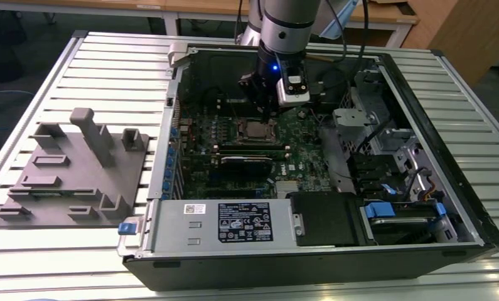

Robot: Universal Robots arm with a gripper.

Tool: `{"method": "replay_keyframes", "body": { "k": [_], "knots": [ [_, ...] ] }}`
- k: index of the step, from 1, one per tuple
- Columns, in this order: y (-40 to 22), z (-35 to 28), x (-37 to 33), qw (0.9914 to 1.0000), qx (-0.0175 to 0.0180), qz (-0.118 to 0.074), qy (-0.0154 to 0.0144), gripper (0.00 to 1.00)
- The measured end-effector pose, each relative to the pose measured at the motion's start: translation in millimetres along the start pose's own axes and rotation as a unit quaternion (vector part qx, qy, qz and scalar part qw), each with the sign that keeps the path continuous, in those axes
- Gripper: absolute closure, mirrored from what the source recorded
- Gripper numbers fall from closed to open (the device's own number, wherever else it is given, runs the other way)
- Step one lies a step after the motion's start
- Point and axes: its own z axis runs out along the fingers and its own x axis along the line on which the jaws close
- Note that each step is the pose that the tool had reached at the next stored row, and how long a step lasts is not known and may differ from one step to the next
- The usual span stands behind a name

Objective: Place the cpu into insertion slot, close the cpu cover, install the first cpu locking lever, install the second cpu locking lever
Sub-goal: 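Close the cpu cover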

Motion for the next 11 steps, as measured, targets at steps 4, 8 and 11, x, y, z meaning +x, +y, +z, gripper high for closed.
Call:
{"method": "replay_keyframes", "body": {
  "k": [4, 8, 11],
  "knots": [
    [0.0, 0.0, 0.0, 0.99995, 0.0004, -0.010, -0.0001, 0.89],
    [0.0, 0.1, 0.0, 0.99981, 0.0008, -0.020, -0.0001, 0.89],
    [0.0, 0.2, 0.0, 0.99966, 0.0009, -0.026, -0.0001, 0.89]
  ]
}}
